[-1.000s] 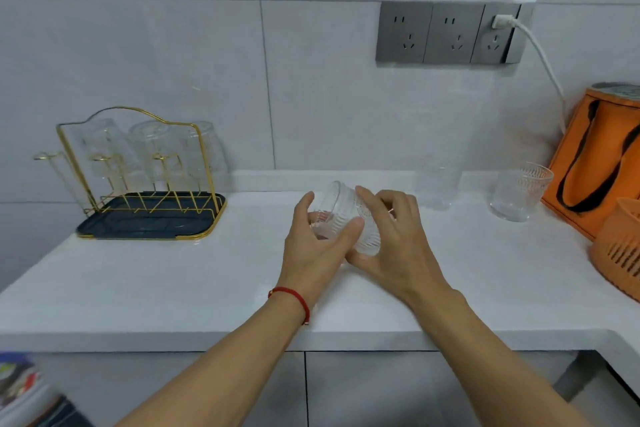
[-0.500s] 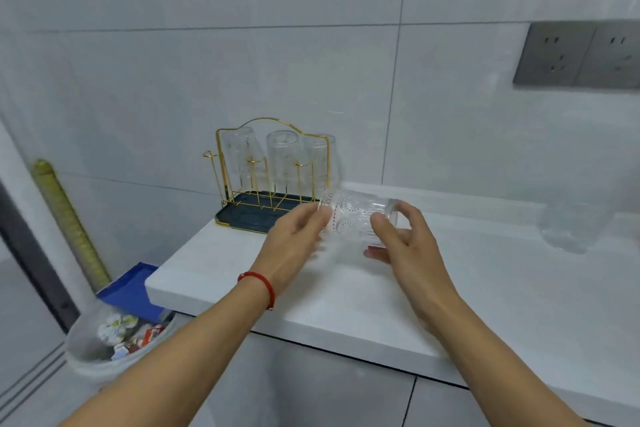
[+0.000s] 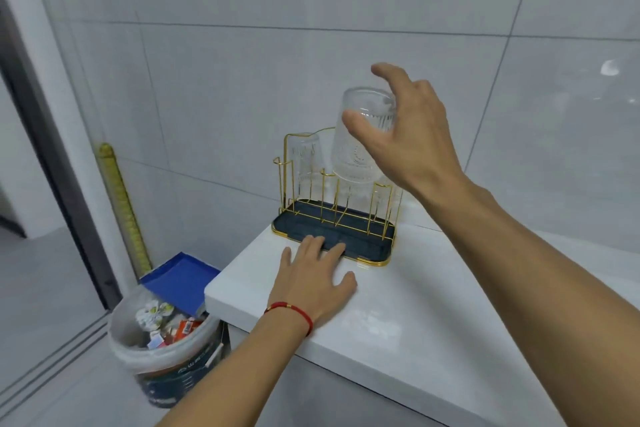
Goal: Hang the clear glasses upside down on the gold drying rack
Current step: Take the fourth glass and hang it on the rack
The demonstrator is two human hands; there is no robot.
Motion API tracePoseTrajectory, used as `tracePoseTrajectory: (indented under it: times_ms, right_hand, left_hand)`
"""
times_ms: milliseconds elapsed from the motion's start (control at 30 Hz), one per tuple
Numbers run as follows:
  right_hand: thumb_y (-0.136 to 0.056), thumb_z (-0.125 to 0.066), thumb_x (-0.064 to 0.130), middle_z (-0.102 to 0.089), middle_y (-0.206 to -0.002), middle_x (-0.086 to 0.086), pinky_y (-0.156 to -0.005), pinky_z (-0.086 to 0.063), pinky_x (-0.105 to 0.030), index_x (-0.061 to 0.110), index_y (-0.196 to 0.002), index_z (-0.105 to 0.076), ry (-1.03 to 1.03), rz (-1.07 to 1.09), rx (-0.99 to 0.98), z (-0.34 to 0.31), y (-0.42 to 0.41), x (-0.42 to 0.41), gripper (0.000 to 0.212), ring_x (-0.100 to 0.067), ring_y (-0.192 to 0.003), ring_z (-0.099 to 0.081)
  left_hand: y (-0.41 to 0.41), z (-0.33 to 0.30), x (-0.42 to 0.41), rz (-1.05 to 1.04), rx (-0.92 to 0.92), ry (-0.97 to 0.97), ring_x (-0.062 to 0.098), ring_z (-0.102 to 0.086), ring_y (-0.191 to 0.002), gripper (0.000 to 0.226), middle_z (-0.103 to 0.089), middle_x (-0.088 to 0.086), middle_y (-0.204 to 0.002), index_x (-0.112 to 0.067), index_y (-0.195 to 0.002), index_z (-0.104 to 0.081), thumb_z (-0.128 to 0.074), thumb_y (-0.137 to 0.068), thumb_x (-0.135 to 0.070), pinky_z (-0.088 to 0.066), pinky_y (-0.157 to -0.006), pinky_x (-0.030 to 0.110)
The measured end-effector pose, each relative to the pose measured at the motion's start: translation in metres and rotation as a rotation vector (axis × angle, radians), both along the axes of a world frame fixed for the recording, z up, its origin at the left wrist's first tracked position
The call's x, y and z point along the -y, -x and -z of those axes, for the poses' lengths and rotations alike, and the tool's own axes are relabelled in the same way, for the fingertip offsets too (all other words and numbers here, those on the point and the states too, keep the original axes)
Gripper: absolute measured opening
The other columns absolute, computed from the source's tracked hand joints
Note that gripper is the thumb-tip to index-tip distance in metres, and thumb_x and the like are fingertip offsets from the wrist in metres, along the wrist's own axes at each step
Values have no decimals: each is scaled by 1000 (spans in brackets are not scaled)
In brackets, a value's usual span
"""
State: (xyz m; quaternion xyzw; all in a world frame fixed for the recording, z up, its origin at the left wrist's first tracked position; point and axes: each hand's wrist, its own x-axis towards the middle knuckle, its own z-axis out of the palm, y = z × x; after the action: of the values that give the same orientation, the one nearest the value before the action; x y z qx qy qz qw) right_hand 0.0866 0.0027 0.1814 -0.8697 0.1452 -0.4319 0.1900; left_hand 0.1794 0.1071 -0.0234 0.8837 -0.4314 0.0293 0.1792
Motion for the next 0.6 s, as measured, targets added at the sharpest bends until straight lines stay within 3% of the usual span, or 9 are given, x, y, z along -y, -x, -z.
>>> tracePoseTrajectory:
  times_ms: [100,300,600]
  right_hand:
    - [-90,-65,49,-53,-129,-8,-93,-28,-23,31,-152,-43,48,-21,-2,-9,-24,-6,68,-23,-124,-49]
    - [-88,-66,50,-57,-134,-10,-90,-31,-26,23,-145,-52,-45,-100,-3,-3,-83,-13,64,-27,-128,-51]
    - [-86,-67,50,-58,-132,-11,-91,-44,-38,21,-143,-50,17,-104,-213,34,-128,-16,66,-30,-122,-55]
  left_hand:
    - [0,1,1,0,-12,6,24,-13,-155,62,-27,6,-165,-35,-154,-30,-33,-96,-57,-11,-124,58]
    - [0,2,1,-3,-31,8,23,-8,-156,62,-23,5,-167,-36,-155,-28,-32,-97,-56,-6,-126,56]
    - [0,4,1,-8,-17,46,22,-8,-155,62,-25,4,-165,-36,-153,-32,-34,-95,-54,-8,-125,55]
